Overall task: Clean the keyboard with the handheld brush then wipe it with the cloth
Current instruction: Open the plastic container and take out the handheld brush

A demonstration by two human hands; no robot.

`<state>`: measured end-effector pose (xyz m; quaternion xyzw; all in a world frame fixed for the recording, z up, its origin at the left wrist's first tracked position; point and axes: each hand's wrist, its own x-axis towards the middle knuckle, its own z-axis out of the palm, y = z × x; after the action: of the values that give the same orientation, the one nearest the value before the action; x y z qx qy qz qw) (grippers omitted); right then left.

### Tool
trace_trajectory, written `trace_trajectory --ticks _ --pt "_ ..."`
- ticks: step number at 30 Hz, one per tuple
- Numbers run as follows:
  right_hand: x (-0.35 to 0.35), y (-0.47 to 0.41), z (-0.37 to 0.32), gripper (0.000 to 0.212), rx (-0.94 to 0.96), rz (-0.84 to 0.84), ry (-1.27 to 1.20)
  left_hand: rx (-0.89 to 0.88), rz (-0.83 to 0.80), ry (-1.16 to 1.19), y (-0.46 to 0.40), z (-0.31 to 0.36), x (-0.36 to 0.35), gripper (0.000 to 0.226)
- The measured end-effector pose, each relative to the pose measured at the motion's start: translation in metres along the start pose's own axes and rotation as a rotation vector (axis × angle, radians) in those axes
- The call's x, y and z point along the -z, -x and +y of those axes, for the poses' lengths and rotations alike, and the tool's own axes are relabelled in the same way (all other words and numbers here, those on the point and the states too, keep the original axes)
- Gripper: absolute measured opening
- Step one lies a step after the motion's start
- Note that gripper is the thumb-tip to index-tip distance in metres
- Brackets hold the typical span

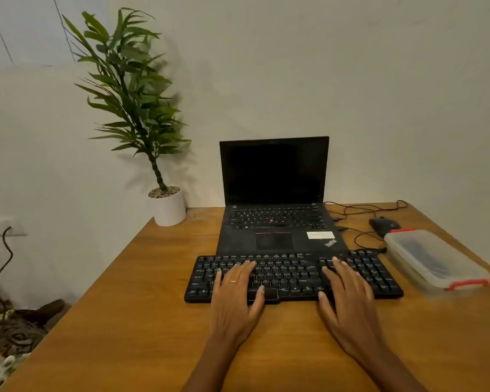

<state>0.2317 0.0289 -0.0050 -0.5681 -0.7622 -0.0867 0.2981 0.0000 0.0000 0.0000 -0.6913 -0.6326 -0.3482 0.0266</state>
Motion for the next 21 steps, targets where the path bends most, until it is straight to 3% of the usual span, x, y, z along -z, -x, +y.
trace_trajectory --ticks 6,13,15,21 --pt "0.004 0.001 0.002 0.043 -0.045 0.081 -0.072 -0.075 0.044 0.027 0.0 0.0 -0.001 0.045" --pt "0.033 -0.009 0.054 0.031 -0.326 0.19 -0.051 -0.111 0.063 -0.031 -0.003 -0.002 -0.004 0.044" --pt "0.046 -0.015 0.076 0.036 -0.416 0.198 0.032 -0.106 0.066 -0.035 -0.003 -0.001 -0.004 0.044" --pt "0.062 -0.008 0.124 0.045 -0.507 0.014 0.201 -0.109 0.058 -0.078 -0.004 -0.002 -0.007 0.045"
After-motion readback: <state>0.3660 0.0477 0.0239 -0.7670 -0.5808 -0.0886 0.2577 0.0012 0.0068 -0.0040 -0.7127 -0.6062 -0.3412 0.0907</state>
